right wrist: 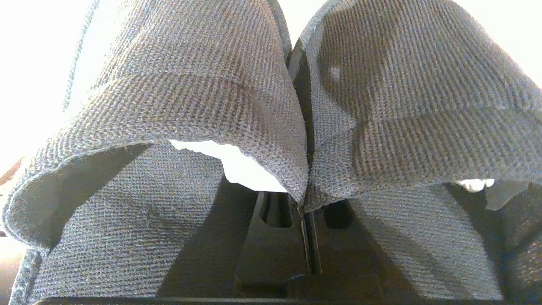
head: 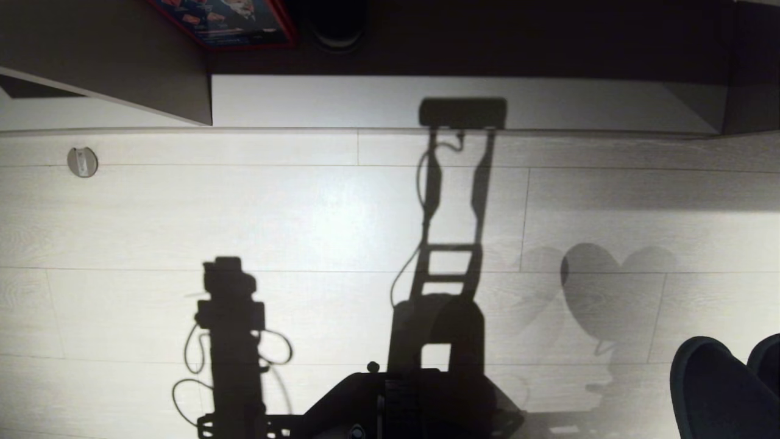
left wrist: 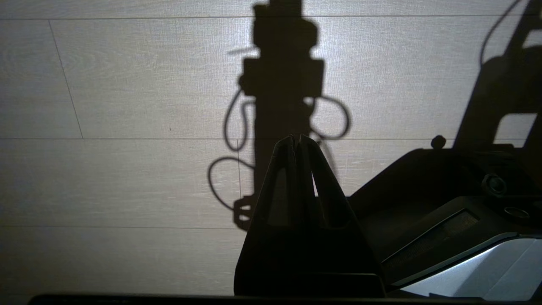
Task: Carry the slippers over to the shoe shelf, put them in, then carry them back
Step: Place the slippers on the floor
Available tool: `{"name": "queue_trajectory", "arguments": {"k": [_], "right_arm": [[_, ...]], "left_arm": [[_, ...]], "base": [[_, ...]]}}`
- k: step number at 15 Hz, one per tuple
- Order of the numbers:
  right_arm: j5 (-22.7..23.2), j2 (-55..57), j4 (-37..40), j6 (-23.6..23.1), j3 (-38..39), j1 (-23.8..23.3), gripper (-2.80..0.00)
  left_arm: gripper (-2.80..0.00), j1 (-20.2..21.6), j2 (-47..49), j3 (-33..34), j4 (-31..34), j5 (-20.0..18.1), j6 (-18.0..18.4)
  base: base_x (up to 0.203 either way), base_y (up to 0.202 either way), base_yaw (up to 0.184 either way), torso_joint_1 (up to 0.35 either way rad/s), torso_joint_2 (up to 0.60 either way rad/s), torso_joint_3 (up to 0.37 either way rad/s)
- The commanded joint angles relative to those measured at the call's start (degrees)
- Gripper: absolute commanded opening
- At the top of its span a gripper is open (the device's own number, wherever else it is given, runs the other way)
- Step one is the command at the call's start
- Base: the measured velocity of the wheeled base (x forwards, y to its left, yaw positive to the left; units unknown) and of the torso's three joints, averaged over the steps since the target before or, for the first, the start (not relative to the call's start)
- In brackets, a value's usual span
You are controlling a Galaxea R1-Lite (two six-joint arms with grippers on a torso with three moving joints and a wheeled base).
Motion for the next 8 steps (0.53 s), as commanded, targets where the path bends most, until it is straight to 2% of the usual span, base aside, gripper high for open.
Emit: {"name": "queue_trajectory", "arguments": {"k": [1,8], "right_arm": [[-0.18,0.13,0.02,0.53,0.02,0.03,-2.80],[-0.18,0.13,0.20,1.06,0.02,-0.05,-2.80]], "left_arm": [[-2.80,0.00,0.05,0.05,0.00,0.00,-0.04],[-2.80,0.00,0.05,-0.03,-0.02,0.00,-0.04]], "base": [[0.000,0.000,0.000,0.000,0.00,0.000],[0.000,0.000,0.000,0.000,0.00,0.000]]}}
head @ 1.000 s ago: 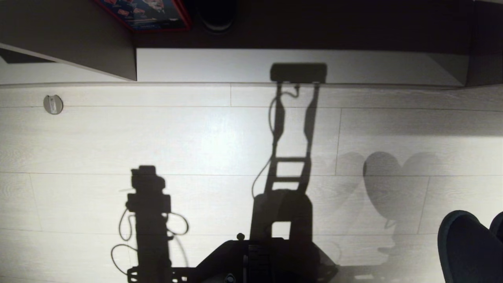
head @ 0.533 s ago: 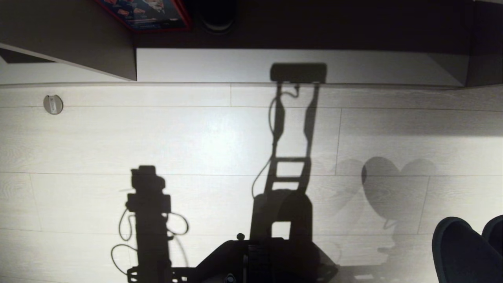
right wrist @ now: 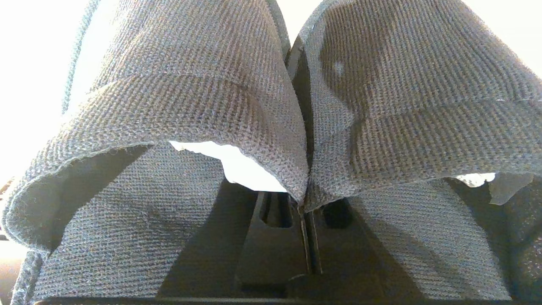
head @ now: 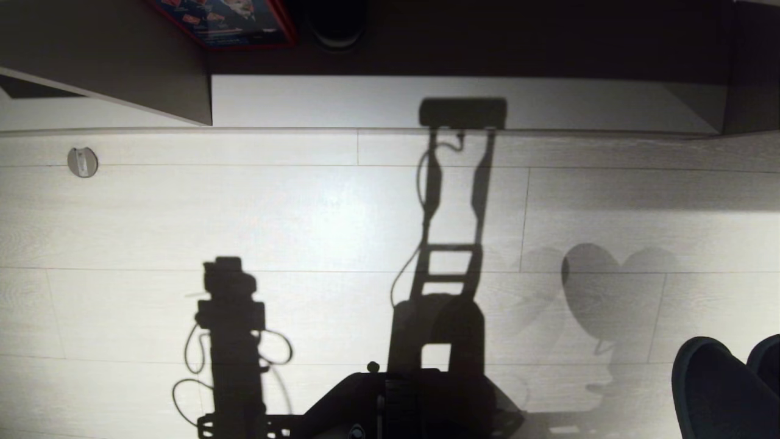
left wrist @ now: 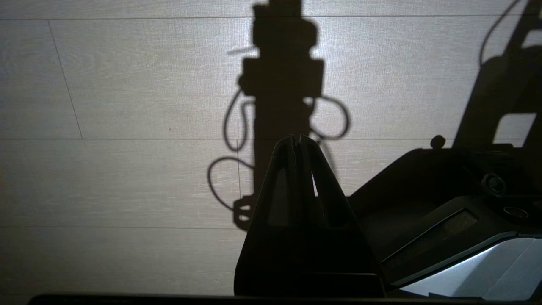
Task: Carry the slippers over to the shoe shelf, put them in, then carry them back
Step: Place the slippers on the floor
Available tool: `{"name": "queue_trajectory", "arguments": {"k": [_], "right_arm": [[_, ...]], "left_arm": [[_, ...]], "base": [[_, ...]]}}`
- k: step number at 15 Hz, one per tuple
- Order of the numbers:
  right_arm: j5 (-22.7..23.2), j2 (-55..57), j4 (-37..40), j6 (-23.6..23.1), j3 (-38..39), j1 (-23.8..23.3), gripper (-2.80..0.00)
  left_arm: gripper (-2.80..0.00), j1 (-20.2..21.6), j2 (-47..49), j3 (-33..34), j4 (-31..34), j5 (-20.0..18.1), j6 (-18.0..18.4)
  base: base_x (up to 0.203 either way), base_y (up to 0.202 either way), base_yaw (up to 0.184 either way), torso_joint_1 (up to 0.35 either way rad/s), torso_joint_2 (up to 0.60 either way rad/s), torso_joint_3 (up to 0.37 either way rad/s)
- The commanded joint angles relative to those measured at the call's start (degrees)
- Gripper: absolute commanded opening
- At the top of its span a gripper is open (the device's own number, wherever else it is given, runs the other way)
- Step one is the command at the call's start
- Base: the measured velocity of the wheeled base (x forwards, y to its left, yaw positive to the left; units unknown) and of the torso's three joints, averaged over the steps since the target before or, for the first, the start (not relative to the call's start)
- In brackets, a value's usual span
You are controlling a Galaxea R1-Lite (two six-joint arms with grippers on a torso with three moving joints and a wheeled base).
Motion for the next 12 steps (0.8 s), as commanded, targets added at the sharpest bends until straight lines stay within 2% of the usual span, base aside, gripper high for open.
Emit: {"name": "queue_trajectory", "arguments": {"k": [1,12], "right_arm": [[-0.02,0.18,-0.02,-0.04,0.01,0.03,-2.80],[-0.02,0.18,-0.02,-0.04,0.01,-0.02,-2.80]], "left_arm": [[-2.80,0.00,0.05,0.05,0.00,0.02,-0.02],[-2.80,0.00,0.05,-0.04,0.00,0.02,-0.02]], "base": [[0.000,0.000,0.000,0.000,0.00,0.000],[0.000,0.000,0.000,0.000,0.00,0.000]]}}
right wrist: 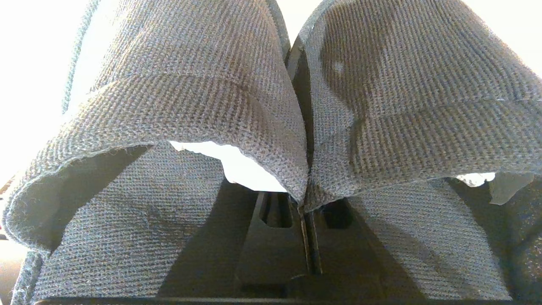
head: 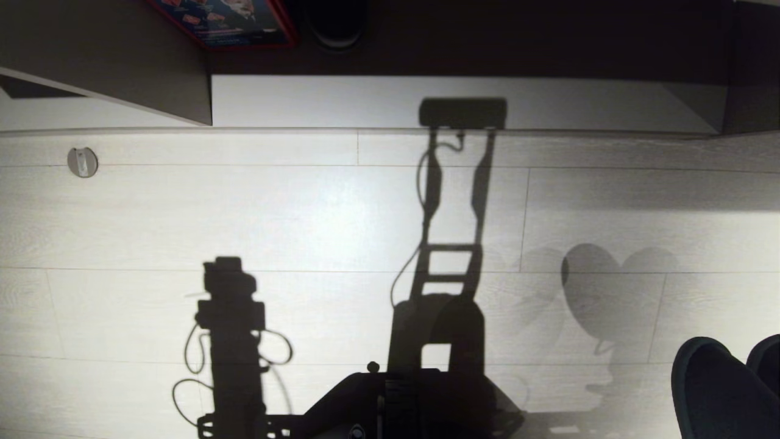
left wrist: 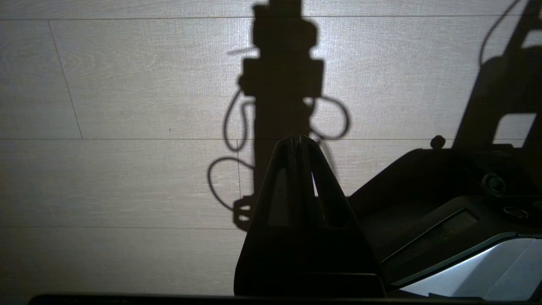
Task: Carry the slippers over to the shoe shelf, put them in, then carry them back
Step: Place the slippers on the floor
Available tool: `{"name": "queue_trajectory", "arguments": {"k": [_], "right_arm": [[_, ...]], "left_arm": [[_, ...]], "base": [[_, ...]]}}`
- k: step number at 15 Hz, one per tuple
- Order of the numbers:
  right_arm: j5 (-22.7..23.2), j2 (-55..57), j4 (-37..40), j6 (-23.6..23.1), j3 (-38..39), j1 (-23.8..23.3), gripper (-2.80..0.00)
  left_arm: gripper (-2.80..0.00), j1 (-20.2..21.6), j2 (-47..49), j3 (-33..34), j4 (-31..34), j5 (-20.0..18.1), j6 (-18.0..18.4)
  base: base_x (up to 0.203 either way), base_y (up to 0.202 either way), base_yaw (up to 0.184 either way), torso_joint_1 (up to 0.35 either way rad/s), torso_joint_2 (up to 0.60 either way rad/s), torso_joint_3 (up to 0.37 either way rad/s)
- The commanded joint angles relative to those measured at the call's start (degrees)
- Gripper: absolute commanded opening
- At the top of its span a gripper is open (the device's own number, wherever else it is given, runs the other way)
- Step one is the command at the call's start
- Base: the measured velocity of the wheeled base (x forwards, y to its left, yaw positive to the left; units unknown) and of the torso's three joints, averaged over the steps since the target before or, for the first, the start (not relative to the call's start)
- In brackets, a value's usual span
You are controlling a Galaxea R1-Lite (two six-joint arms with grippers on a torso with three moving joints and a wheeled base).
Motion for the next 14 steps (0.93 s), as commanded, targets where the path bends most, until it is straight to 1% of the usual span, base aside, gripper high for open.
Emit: {"name": "queue_trajectory", "arguments": {"k": [1,9,14], "right_arm": [[-0.02,0.16,-0.06,-0.02,0.01,-0.05,-2.80],[-0.02,0.16,-0.06,-0.02,0.01,-0.05,-2.80],[-0.02,0.16,-0.06,-0.02,0.01,-0.05,-2.80]], "left_arm": [[-2.80,0.00,0.05,-0.01,0.01,0.00,-0.03],[-2.80,0.00,0.12,-0.04,0.02,0.00,-0.04],[-2.80,0.00,0.05,0.00,0.02,0.00,-0.12]], "base": [[0.000,0.000,0.000,0.000,0.00,0.000],[0.000,0.000,0.000,0.000,0.00,0.006],[0.000,0.000,0.000,0.003,0.00,0.165]]}}
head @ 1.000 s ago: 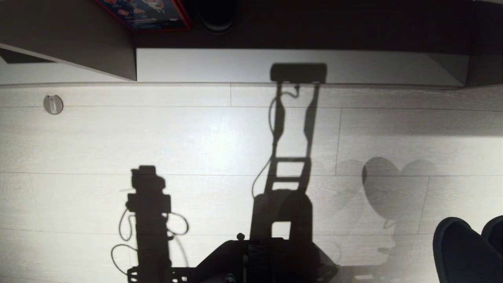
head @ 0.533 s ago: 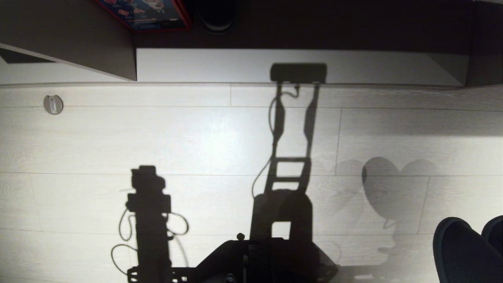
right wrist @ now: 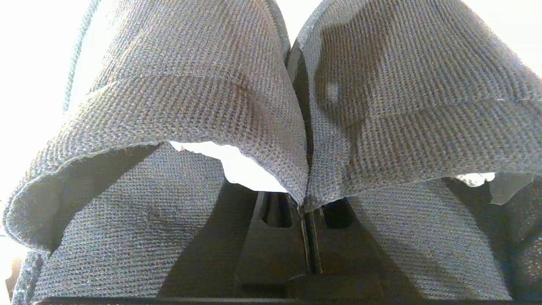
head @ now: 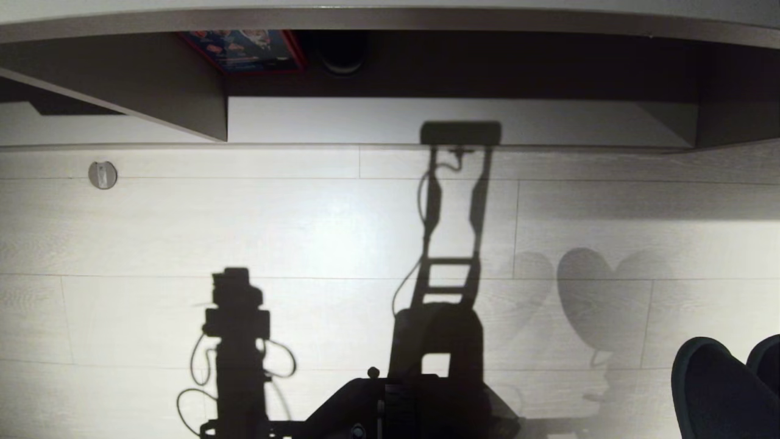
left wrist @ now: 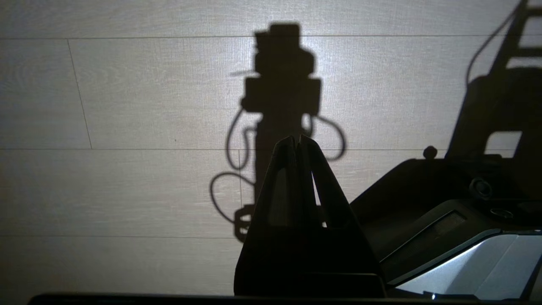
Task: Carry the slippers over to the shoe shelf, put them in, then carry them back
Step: Place the slippers on the floor
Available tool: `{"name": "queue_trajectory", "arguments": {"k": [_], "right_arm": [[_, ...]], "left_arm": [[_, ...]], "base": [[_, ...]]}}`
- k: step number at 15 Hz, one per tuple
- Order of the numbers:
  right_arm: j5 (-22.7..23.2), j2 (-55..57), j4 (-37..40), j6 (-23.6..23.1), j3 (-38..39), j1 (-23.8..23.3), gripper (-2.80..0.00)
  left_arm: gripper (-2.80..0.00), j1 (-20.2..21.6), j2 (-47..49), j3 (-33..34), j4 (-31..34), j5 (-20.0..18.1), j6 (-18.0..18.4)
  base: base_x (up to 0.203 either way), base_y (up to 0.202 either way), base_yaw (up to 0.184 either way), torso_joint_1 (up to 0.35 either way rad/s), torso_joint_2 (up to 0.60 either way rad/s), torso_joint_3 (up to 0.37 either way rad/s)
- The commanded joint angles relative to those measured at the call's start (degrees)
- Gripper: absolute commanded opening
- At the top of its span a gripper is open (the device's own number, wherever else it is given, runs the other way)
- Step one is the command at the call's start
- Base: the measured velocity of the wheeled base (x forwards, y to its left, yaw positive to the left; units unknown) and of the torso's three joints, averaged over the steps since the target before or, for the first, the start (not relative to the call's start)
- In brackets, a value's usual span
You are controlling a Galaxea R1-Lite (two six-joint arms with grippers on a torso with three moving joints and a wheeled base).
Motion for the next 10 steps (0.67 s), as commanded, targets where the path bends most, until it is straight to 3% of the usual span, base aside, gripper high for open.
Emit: {"name": "queue_trajectory", "arguments": {"k": [1,10], "right_arm": [[0.03,0.11,-0.06,-0.04,0.01,-0.02,-2.80],[0.03,0.11,-0.06,-0.04,0.01,-0.02,-2.80]], "left_arm": [[-2.80,0.00,0.03,0.01,0.00,0.02,0.02],[-2.80,0.00,0.03,0.09,0.00,0.02,-0.06]], "base": [[0.000,0.000,0.000,-0.004,0.00,0.204],[0.000,0.000,0.000,-0.001,0.00,0.202]]}}
